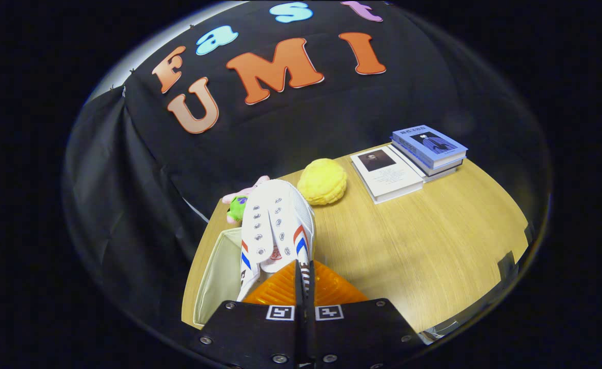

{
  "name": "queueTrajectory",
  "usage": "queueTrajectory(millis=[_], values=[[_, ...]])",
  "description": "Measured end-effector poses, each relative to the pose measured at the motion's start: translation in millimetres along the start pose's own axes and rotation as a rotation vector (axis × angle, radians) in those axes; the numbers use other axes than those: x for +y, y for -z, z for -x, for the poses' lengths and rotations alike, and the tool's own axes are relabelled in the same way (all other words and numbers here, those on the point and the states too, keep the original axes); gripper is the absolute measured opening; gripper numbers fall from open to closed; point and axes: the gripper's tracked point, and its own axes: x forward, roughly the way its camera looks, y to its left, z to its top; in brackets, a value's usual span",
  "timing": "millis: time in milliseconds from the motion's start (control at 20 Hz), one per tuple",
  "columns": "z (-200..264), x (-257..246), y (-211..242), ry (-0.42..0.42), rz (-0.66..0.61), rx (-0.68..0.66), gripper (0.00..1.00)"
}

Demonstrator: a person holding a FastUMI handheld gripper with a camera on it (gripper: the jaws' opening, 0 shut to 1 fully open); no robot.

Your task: Open the storage box then place both shoes into the box .Put the left shoe in first, then the right shoe, with the right side of both shoes facing outward in a uniform manner.

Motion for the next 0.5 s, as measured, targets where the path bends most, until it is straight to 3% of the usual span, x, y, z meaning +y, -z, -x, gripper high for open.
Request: queueTrajectory(millis=[500], values=[[-19.0, 21.2, 40.0, 0.061, 0.060, 0.037, 0.00]])
